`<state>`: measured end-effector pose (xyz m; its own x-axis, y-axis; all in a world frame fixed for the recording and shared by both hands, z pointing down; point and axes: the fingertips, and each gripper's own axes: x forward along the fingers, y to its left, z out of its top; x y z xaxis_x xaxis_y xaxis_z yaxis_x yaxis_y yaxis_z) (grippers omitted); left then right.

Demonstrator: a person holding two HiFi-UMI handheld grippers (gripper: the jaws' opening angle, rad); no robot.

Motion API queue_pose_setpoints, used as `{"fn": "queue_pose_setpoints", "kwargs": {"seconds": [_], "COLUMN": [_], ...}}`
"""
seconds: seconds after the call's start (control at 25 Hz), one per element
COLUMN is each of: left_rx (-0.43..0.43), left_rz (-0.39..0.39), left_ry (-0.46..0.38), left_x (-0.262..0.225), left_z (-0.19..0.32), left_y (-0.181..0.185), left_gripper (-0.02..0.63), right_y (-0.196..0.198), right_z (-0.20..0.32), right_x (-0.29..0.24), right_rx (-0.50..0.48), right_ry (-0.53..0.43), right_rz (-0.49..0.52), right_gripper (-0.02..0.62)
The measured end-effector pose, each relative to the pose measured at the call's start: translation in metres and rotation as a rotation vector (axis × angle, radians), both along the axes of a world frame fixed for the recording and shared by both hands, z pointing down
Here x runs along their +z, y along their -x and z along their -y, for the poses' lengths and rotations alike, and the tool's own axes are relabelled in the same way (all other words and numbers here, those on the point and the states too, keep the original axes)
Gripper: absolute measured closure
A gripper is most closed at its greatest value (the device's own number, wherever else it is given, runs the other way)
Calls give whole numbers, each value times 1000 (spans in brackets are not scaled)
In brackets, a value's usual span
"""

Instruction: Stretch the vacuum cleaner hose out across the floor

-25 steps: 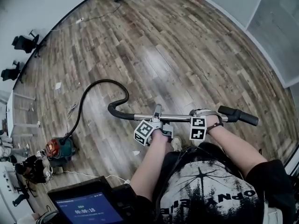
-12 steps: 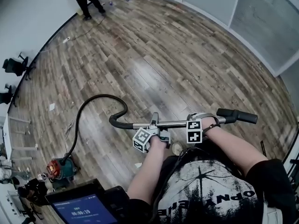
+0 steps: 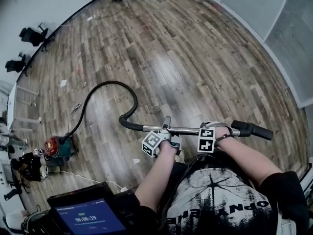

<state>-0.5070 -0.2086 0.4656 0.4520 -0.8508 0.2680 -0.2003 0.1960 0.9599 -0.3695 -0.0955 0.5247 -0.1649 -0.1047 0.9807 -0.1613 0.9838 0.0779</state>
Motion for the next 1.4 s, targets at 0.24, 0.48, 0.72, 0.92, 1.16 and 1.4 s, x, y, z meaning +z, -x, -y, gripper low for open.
{"fn": "queue_pose_setpoints", "kwargs": {"seconds": [0.24, 0.48, 0.72, 0.92, 1.16, 1.4], "left_rx": [-185, -324, -397, -425, -424, -401], "left_rz": [44, 77, 89, 83, 70, 34], "left_ry": [-5, 32, 55, 36, 16, 2], "left_x": [-4, 0, -4, -10, -12, -8], "left_z": [-4, -19, -38, -50, -85, -130], "left_y": [-34, -53, -58, -56, -57, -65], "left_gripper": [534, 538, 538, 538, 538, 538], "right_y": [-47, -78, -87, -88, -91, -99], "right_z": [4, 4, -6, -13, -49, -95], "right_x": [1, 7, 3, -2, -5, -4], "right_rx": [-107, -228, -297, -323, -306, -278], "right_ry": [72, 128, 169, 159, 141, 113], "right_rz": [57, 87, 100, 93, 71, 42], "right_gripper": [509, 509, 509, 508, 509, 509]}}
